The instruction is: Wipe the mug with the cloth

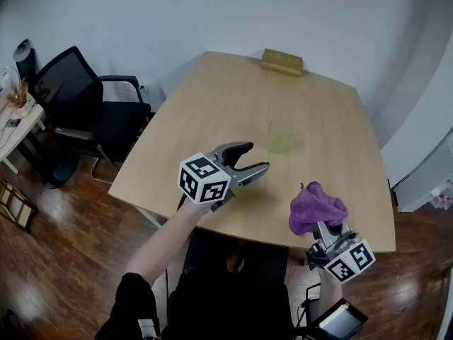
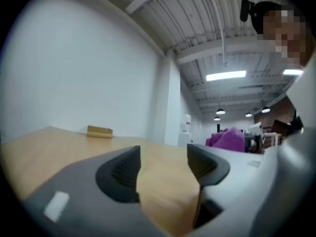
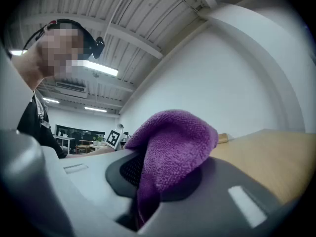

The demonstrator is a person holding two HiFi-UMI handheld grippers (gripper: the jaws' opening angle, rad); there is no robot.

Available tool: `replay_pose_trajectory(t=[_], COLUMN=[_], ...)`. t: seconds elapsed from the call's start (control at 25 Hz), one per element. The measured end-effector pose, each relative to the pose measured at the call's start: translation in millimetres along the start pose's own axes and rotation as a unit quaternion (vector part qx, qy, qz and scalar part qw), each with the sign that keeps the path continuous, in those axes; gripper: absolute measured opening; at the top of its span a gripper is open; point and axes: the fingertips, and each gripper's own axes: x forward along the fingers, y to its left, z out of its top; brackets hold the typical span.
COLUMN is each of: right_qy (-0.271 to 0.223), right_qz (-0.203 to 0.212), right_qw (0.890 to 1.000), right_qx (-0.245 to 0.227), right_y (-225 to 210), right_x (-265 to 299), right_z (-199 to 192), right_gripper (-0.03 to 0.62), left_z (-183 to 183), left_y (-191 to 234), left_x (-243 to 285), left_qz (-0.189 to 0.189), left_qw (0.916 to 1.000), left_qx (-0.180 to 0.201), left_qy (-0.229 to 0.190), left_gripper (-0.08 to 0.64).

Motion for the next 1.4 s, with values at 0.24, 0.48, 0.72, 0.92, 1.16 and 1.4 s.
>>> replay_pose_trajectory(t=[0.24, 0.48, 0.72, 0.92, 1.16, 1.4], right_qy=[0.007, 0.019, 0.025, 0.033, 0.038, 0.037], right_qz=[-0.001, 0.002, 0.005, -0.010, -0.012, -0.014], right_qw=[1.000, 1.000, 1.000, 0.999, 0.999, 0.999], right_qx=[0.000, 0.012, 0.012, 0.015, 0.024, 0.020], right_y=[-22.8, -35.2, -37.7, -53.3, -57.3, -58.4], right_x=[9.2, 16.1, 22.8, 17.6, 18.1, 22.4], right_z=[-1.0, -11.3, -13.8, -15.9, -23.0, -20.7], right_gripper=[0.041, 0.041, 0.041, 0.041, 0.041, 0.041], left_z=[0.9, -32.6, -47.5, -57.4, -71.2, -33.5], left_y=[35.4, 43.6, 50.5, 59.8, 79.2, 65.3], left_x=[39.7, 87.1, 121.0, 121.9, 109.6, 101.1], left_qz=[0.016, -0.063, -0.142, -0.139, -0.096, -0.084], left_qw=[0.9938, 0.8661, 0.8153, 0.8164, 0.8515, 0.9291], left_qx=[0.095, 0.436, 0.467, 0.447, 0.403, 0.295], left_qy=[0.055, 0.236, 0.311, 0.338, 0.321, 0.206], left_gripper=[0.348, 0.348, 0.222, 0.083, 0.043, 0.041])
